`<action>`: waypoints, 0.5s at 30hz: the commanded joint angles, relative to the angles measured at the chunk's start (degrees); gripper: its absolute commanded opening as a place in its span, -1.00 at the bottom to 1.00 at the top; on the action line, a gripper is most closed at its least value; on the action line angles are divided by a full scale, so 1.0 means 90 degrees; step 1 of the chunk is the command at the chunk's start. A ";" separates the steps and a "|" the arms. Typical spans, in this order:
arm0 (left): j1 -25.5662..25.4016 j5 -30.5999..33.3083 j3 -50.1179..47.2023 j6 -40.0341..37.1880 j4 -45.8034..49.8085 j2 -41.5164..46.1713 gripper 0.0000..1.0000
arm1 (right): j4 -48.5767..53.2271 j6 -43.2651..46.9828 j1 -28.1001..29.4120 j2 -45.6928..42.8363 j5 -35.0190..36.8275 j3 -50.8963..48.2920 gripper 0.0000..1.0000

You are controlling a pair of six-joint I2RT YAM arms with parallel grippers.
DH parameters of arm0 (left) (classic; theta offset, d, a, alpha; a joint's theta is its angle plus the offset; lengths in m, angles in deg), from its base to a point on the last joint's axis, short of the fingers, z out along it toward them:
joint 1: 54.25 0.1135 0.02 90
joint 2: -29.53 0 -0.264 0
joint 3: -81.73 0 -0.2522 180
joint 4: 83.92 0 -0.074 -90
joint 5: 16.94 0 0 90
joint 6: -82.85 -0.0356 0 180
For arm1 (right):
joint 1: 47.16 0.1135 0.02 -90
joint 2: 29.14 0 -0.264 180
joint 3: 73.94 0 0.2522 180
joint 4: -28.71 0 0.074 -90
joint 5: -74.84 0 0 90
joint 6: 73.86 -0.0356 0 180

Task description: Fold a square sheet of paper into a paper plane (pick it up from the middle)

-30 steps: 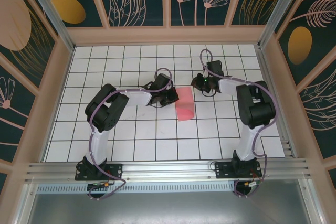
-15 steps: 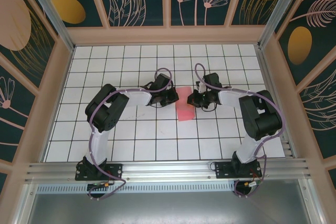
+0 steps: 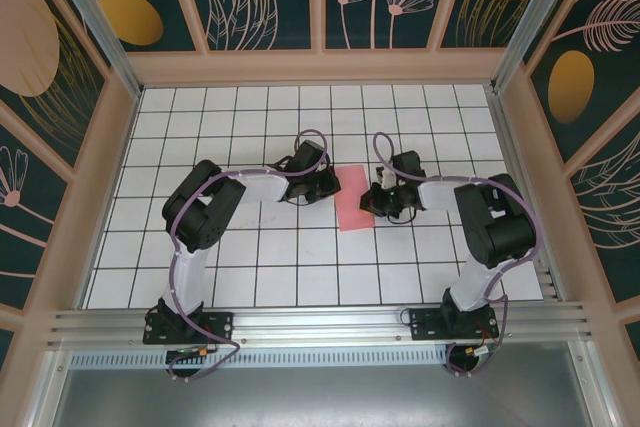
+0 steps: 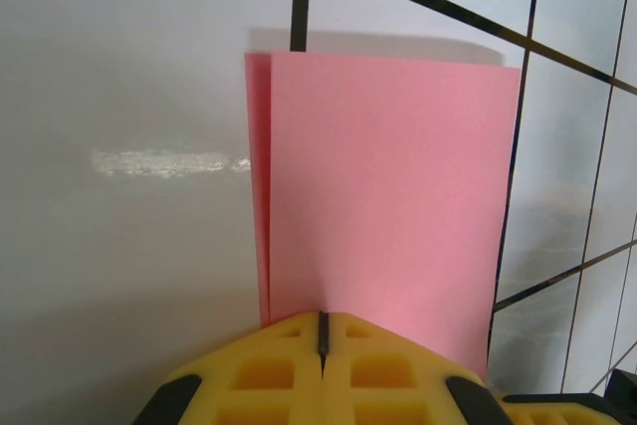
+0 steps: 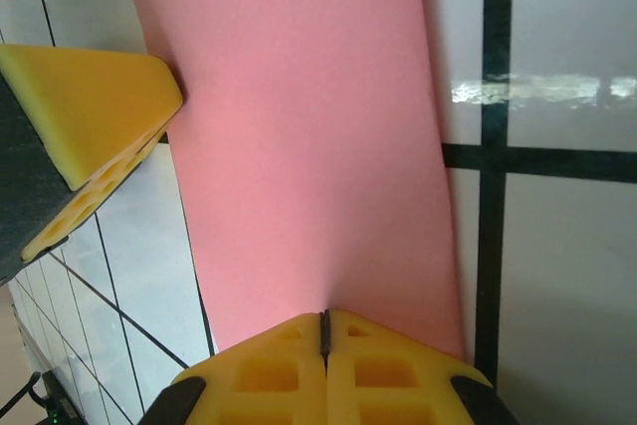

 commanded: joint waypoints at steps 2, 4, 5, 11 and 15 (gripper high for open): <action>0.0038 0.0798 -0.0488 -0.0132 0.1522 -0.0660 -1.00 | 0.0538 0.0085 -0.0118 -0.0316 0.0140 -0.0534 -0.95; 0.0048 0.0793 -0.0485 -0.0134 0.1522 -0.0658 -1.00 | 0.0541 0.0076 -0.0175 -0.0485 0.0096 -0.0589 -0.95; 0.0050 0.0798 -0.0484 -0.0148 0.1522 -0.0658 -1.00 | 0.0514 0.0059 -0.0190 -0.0561 0.0065 -0.0558 -0.95; 0.0035 0.0807 -0.0480 -0.0179 0.1522 -0.0625 -1.00 | 0.0255 -0.0092 -0.0199 -0.0461 -0.0279 0.0213 -0.94; 0.0040 0.0734 -0.0461 -0.0240 0.1531 -0.0640 -1.00 | 0.0083 -0.0198 -0.0147 0.0182 -0.0352 0.0693 -0.97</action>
